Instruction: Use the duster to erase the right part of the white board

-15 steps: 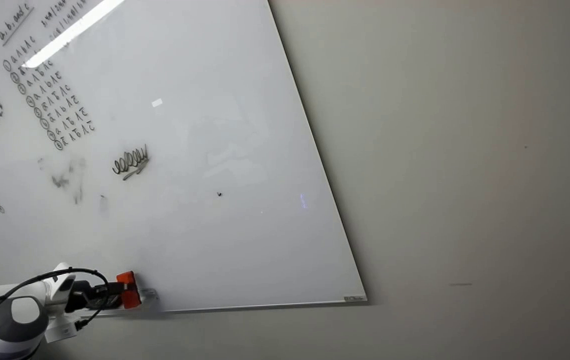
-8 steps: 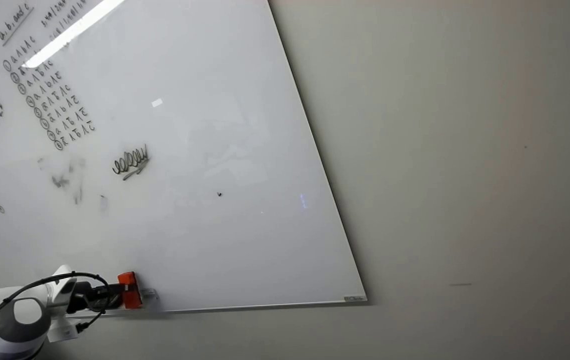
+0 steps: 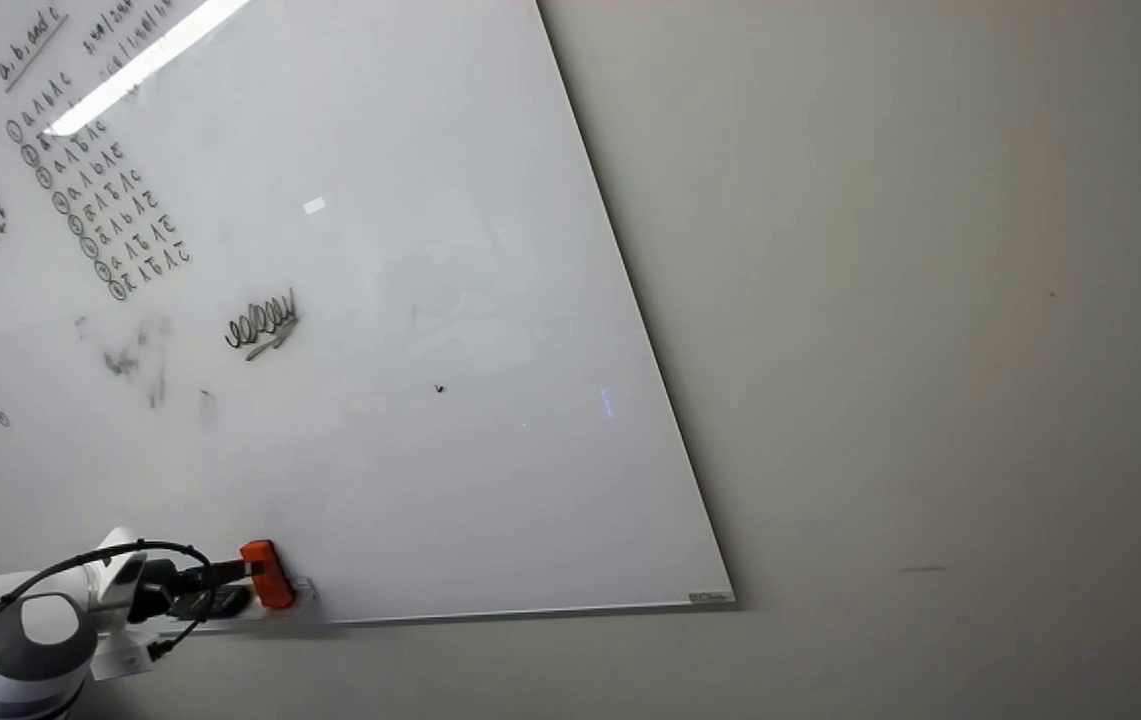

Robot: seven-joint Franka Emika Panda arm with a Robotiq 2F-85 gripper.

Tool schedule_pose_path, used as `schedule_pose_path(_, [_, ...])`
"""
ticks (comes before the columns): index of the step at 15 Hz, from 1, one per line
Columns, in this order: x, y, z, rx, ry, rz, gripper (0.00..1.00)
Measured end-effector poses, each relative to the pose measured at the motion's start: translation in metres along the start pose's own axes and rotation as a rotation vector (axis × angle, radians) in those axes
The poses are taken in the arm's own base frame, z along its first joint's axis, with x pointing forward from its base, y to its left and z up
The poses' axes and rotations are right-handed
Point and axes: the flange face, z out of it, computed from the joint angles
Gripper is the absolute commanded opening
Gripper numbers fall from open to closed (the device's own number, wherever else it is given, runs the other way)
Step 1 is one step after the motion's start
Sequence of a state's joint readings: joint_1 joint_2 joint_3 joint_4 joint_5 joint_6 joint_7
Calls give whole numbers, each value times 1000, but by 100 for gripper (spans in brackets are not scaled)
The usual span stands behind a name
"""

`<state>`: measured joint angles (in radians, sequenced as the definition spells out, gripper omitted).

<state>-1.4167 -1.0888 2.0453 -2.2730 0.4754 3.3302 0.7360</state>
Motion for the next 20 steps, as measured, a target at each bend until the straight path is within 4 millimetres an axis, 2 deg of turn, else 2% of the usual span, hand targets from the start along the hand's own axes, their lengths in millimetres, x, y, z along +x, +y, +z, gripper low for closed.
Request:
schedule_pose_path(4, [19, -6, -27, 23, 51, -2, 100])
schedule_pose_path(7, [27, -5, -62, 53, 59, -29, 100])
schedule_pose_path(9, [31, 3, -85, 75, 41, -62, 100])
schedule_pose_path(13, [57, 42, -124, 107, -7, -100, 100])
schedule_pose_path(17, [95, 94, -148, 118, -87, -105, 100])
schedule_pose_path(20, [122, 119, -166, 151, -152, -101, 100])
